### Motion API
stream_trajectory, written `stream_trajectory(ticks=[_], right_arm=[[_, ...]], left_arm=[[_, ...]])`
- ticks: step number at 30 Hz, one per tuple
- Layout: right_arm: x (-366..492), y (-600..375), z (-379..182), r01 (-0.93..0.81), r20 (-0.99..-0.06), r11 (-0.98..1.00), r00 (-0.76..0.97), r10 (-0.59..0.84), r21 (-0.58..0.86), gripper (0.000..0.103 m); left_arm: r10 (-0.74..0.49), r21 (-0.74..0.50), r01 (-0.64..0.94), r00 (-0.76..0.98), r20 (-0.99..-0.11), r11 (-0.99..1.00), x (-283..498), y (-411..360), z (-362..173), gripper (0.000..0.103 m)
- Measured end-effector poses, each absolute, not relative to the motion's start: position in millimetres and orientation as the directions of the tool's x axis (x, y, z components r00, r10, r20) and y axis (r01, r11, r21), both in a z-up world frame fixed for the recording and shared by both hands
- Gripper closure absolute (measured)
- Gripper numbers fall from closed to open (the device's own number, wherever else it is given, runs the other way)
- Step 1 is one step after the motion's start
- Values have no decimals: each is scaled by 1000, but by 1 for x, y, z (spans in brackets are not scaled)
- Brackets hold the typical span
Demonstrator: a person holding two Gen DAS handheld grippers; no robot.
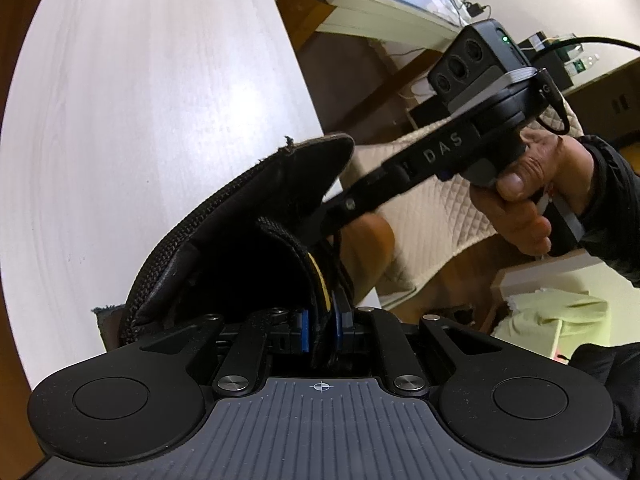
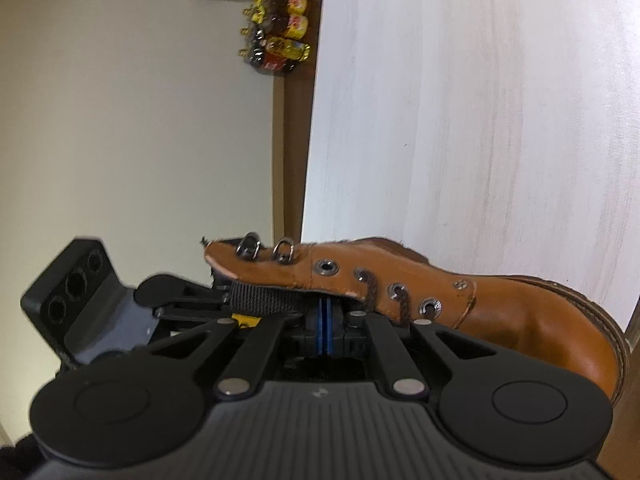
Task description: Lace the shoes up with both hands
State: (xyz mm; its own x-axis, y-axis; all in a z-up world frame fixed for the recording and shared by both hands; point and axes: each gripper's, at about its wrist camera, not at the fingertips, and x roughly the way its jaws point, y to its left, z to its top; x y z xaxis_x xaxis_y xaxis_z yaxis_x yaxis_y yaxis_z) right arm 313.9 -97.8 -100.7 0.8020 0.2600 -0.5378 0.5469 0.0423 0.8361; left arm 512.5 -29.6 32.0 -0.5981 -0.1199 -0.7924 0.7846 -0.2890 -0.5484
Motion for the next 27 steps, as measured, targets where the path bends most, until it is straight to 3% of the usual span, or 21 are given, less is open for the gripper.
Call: stream_trajectory(ticks=[8,14,22,27], right_arm=[[305,-78,-74,627,-640,143,764,77,766,100],[284,-50,-57,639,-642,188,765,-49,746,94],[241,-67,-62,602,-595,83,799,-92,795,89],[243,-105,-107,455,-454,-35,891,30,890,89]], left_arm=[[-156,-564,776,-617,-771,-282,517,-24,34,93],[-179,-572,773,-625,-759,-273,521,-20,36,93],[-208,-548,805,-589,-781,-225,514,-21,37,93],[-240,-522,843,-538,-808,-130,515,-13,40,90]])
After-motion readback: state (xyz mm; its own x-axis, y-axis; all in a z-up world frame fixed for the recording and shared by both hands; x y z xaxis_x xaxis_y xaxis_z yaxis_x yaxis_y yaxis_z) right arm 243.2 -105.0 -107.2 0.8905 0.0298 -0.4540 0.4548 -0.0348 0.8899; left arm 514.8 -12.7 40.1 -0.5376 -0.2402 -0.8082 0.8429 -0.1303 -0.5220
